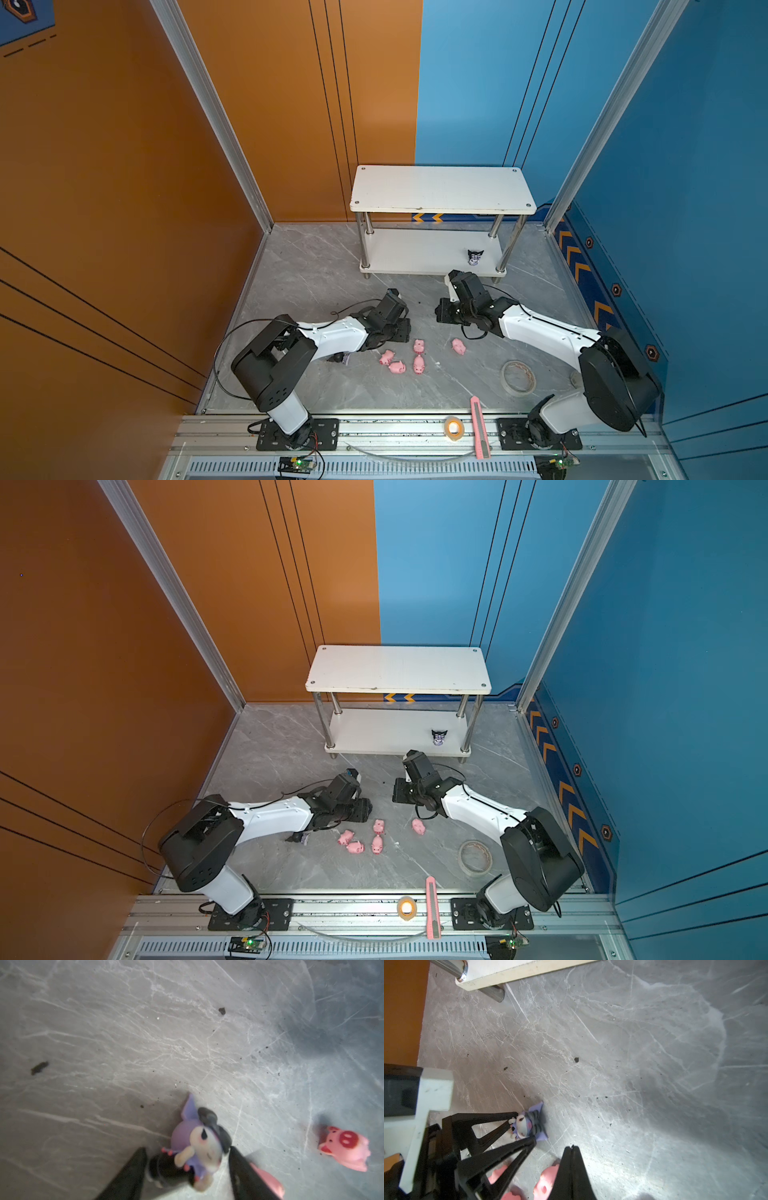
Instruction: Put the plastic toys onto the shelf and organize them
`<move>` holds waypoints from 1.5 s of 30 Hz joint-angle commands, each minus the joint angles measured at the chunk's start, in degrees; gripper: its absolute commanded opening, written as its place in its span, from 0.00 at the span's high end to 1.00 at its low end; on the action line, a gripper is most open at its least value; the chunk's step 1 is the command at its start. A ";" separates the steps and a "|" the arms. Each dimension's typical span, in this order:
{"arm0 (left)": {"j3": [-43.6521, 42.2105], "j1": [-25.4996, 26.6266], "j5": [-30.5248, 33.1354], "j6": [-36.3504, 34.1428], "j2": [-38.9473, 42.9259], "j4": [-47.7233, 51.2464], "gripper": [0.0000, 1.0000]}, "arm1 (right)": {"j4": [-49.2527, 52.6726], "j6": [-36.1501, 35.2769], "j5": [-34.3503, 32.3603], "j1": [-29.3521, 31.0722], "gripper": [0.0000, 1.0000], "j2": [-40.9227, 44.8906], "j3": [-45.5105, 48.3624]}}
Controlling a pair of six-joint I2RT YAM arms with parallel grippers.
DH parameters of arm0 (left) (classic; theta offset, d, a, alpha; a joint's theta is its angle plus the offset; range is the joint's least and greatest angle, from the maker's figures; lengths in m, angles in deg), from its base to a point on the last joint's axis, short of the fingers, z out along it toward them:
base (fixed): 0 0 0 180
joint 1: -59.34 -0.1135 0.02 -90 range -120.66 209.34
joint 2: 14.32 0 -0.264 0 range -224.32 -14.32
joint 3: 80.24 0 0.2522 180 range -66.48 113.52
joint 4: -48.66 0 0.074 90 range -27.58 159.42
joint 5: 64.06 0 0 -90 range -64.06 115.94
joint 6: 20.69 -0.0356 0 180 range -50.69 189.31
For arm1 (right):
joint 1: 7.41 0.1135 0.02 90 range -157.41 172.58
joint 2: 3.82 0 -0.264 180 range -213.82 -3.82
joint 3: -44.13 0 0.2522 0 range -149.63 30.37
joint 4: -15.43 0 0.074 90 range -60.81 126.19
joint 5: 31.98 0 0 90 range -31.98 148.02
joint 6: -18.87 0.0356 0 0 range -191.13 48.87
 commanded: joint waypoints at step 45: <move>-15.29 -17.88 5.84 1.88 33.48 8.60 0.62 | 3.27 -17.82 -9.44 13.68 0.55 -21.86 -23.09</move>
